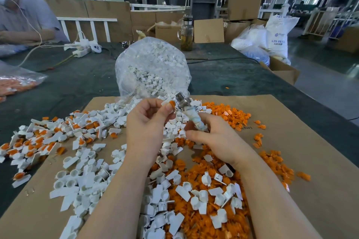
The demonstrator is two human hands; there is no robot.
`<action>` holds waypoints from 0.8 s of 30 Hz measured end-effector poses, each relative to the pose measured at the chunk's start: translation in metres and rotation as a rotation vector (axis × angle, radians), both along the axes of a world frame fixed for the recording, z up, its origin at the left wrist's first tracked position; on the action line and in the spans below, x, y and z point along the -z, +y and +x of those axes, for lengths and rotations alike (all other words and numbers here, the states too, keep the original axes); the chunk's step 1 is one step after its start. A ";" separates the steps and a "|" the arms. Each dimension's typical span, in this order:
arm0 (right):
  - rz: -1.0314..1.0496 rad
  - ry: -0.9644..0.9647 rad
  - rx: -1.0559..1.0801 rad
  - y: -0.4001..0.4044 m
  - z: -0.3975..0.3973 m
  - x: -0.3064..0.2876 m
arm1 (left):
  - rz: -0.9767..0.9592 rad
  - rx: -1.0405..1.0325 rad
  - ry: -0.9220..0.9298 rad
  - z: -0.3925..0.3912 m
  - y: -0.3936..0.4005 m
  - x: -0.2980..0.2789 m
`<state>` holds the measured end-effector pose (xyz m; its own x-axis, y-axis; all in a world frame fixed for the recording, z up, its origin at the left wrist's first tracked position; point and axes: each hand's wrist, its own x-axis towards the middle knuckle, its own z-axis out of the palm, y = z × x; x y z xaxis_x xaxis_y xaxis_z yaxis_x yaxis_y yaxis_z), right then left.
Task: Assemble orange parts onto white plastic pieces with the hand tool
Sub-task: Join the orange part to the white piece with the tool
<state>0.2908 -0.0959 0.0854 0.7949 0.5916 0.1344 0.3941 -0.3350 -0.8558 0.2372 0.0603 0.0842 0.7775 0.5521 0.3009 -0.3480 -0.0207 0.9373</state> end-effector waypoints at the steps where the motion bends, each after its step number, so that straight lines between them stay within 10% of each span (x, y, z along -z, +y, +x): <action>1: -0.020 0.001 -0.014 0.000 -0.001 -0.001 | -0.013 0.008 -0.013 0.000 0.000 0.000; 24: -0.169 -0.225 0.025 0.012 0.002 0.011 | -0.149 0.056 0.013 0.004 0.003 -0.002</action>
<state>0.2929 -0.0837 0.0743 0.7707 0.6015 0.2103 0.5580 -0.4777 -0.6785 0.2408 0.0628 0.0867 0.8117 0.5455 0.2088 -0.3329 0.1384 0.9327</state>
